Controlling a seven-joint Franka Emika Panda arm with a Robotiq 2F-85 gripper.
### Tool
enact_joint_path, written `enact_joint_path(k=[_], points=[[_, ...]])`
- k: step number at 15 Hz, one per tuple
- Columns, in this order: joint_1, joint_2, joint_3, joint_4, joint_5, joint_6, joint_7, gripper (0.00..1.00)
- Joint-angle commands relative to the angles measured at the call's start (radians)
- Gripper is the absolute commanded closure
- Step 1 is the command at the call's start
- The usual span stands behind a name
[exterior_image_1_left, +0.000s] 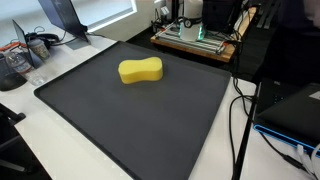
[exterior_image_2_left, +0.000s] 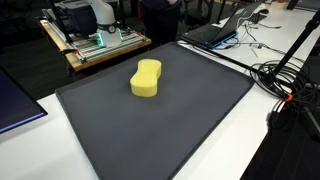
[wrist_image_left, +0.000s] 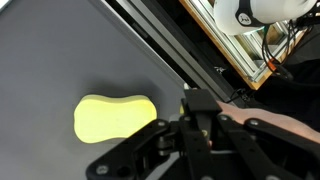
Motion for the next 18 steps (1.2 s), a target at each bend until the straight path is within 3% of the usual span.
enact_joint_path(k=[1,8,11,15,18], points=[[-0.003,-0.014,-0.005,0.001,0.016,-0.007,-0.032,0.97],[0.001,-0.003,-0.002,0.013,-0.002,-0.007,-0.066,0.97],[0.019,0.098,0.013,0.138,0.011,0.008,-0.078,0.97],[0.021,0.26,0.042,0.217,0.03,0.16,-0.019,0.97],[0.017,0.387,0.085,0.198,0.022,0.343,0.071,0.97]])
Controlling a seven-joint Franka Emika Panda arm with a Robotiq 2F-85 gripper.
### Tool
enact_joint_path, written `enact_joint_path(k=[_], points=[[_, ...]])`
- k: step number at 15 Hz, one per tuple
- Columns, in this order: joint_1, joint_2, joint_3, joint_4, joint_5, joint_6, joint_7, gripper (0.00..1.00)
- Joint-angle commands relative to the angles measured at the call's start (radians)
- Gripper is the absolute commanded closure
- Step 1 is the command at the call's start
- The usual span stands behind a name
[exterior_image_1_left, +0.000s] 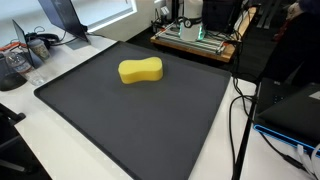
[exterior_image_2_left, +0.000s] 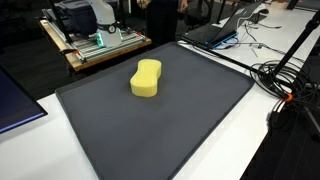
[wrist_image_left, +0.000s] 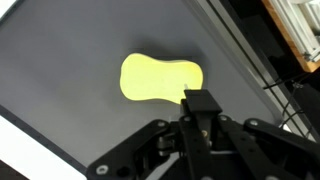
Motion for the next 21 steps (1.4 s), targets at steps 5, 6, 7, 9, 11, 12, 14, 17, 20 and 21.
enact_joint_path(k=[5,6,7,9,11,12,14,17,20,21], points=[[-0.013,0.334,0.081,-0.023,-0.095,0.411,0.365,0.97],[-0.028,0.287,0.094,-0.018,-0.053,0.354,0.275,0.88],[-0.029,0.324,0.099,-0.02,-0.07,0.388,0.317,0.88],[-0.031,0.361,0.101,-0.019,-0.079,0.412,0.347,0.88],[-0.032,0.357,0.101,-0.017,-0.079,0.412,0.35,0.88],[-0.033,0.353,0.1,-0.016,-0.079,0.412,0.35,0.88],[-0.033,0.348,0.1,-0.015,-0.079,0.412,0.35,0.88],[-0.024,0.377,0.097,-0.001,-0.112,0.429,0.411,0.97],[-0.014,0.424,0.107,0.006,-0.135,0.455,0.489,0.97],[-0.012,0.44,0.112,0.006,-0.142,0.471,0.519,0.97]])
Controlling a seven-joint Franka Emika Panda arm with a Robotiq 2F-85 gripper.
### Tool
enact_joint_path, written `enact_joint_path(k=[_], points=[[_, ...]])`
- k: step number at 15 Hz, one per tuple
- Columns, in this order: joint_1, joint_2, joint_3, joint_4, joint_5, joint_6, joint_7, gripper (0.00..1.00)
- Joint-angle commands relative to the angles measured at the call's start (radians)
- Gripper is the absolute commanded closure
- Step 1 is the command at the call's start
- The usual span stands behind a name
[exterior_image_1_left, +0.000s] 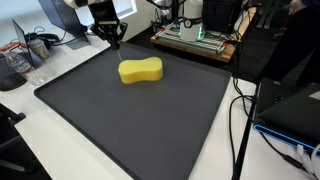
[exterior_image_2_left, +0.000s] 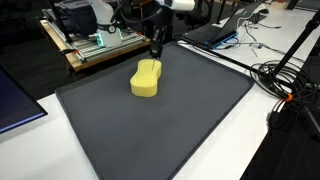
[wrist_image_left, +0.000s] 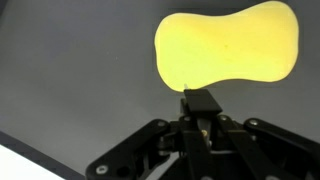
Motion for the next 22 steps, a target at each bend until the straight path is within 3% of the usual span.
enact_joint_path(k=[1,6,13,22], points=[[-0.001,0.069,0.027,0.023,-0.055,0.055,0.12,0.97],[0.075,0.193,0.044,0.099,-0.149,0.07,0.35,0.97],[0.241,0.347,0.043,0.22,-0.237,-0.079,0.683,0.97],[0.371,0.345,0.07,0.202,-0.296,-0.249,0.853,0.97]])
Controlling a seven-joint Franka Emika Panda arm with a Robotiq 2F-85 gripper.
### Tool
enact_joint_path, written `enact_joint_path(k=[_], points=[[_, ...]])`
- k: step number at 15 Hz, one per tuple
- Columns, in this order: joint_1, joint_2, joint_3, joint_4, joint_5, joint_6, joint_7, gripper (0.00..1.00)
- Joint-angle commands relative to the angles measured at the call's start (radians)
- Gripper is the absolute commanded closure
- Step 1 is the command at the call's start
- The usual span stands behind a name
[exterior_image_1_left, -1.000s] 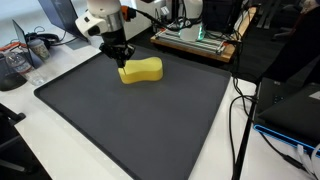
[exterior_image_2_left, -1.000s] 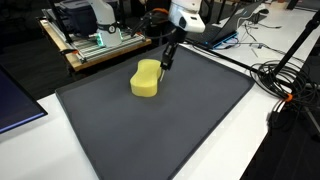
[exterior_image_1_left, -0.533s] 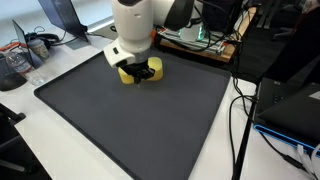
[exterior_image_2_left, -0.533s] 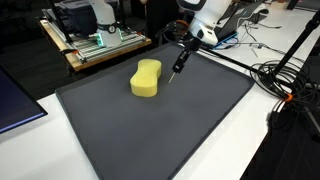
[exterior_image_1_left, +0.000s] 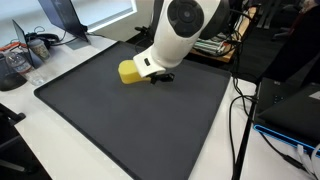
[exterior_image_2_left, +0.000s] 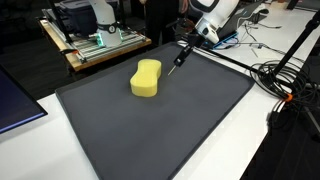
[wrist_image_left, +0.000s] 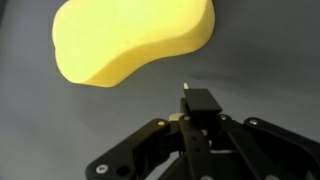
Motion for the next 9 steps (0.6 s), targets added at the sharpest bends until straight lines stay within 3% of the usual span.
enact_joint_path(k=[1,9], points=[[0.029,-0.011,0.022,0.001,-0.032,-0.077,0.049,0.97],[0.064,-0.106,0.078,-0.087,-0.044,-0.104,0.074,0.97]])
